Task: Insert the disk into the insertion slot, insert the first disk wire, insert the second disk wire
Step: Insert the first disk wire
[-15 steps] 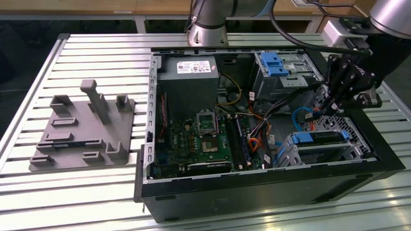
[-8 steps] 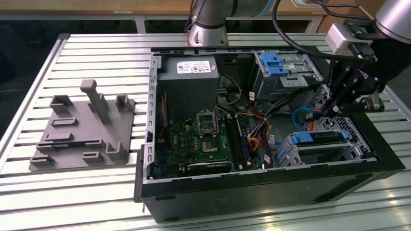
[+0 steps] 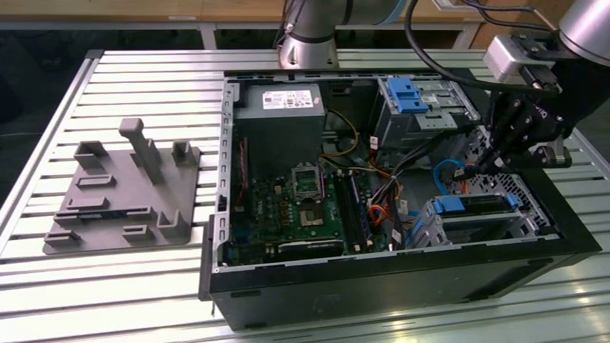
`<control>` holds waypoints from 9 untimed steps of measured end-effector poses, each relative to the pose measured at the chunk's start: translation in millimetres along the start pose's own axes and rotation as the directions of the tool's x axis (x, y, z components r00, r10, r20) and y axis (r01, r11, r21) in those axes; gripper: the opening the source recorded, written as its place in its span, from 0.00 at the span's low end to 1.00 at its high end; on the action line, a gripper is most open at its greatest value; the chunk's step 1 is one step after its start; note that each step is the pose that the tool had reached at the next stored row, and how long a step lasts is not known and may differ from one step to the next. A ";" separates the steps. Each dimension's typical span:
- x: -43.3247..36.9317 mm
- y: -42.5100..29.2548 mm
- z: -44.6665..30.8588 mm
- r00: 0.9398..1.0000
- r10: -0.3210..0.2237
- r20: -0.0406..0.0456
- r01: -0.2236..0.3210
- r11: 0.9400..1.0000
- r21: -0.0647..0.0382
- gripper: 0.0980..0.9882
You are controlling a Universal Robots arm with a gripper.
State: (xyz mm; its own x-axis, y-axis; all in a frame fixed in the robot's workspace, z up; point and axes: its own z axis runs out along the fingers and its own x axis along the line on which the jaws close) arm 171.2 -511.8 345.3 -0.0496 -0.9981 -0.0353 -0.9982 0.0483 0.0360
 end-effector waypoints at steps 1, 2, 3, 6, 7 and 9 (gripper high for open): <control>0.1 -0.3 -0.1 1.000 0.000 0.000 0.000 1.000 0.000 0.07; 0.4 -0.5 -0.2 1.000 0.000 0.000 0.000 1.000 0.000 0.07; 0.8 -0.6 -0.3 1.000 0.000 0.000 0.000 1.000 0.000 0.07; 4.1 -1.0 -0.8 1.000 0.000 0.000 0.000 1.000 0.000 0.07; 5.7 -1.2 -0.9 1.000 0.000 0.000 0.000 1.000 0.000 0.07; 9.8 -1.4 -1.0 1.000 0.000 0.000 0.000 1.000 0.000 0.07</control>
State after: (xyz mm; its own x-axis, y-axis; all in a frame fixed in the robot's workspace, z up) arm 172.2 -521.7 345.9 -0.0495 -0.9981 -0.0355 -0.9982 0.0482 0.0362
